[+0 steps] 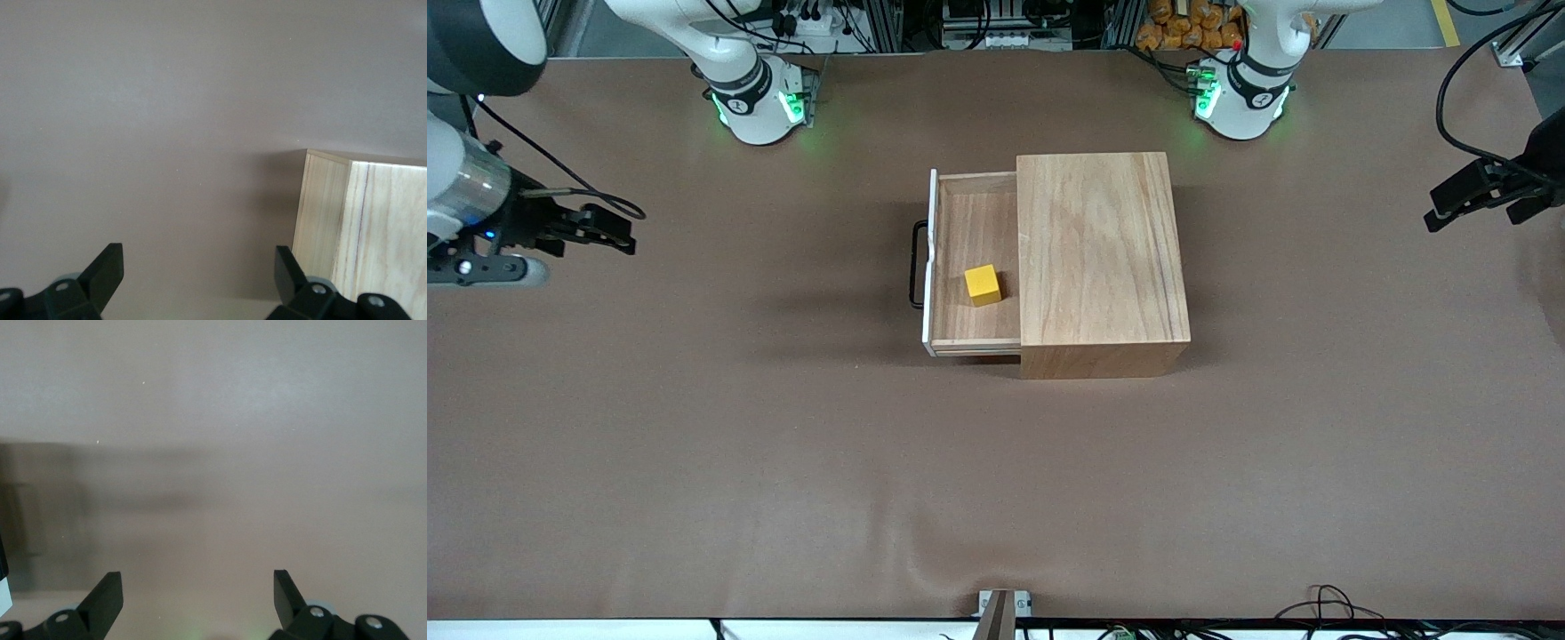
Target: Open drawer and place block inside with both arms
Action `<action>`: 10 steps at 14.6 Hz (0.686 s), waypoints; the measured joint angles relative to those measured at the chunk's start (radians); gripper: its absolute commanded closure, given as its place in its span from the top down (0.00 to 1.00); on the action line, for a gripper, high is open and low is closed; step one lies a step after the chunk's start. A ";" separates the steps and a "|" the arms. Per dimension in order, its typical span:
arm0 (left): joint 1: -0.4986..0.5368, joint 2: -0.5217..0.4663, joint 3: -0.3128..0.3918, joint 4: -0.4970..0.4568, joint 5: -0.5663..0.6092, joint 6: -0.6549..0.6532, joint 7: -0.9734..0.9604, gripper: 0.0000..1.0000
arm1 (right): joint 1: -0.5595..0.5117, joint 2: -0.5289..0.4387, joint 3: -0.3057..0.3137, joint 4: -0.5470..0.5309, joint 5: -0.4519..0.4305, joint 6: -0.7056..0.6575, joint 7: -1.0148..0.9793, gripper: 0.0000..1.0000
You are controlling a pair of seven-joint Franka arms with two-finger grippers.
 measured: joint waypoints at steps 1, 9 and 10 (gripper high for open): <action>0.000 0.000 0.000 -0.002 0.000 0.008 0.000 1.00 | -0.014 -0.008 0.000 0.001 0.000 -0.009 -0.001 1.00; -0.001 -0.001 -0.030 -0.007 0.047 0.030 0.005 1.00 | -0.033 -0.033 0.000 0.122 0.000 -0.118 -0.003 1.00; -0.001 -0.001 -0.034 -0.007 0.047 0.030 0.005 1.00 | -0.037 -0.033 0.001 0.123 0.000 -0.118 -0.003 1.00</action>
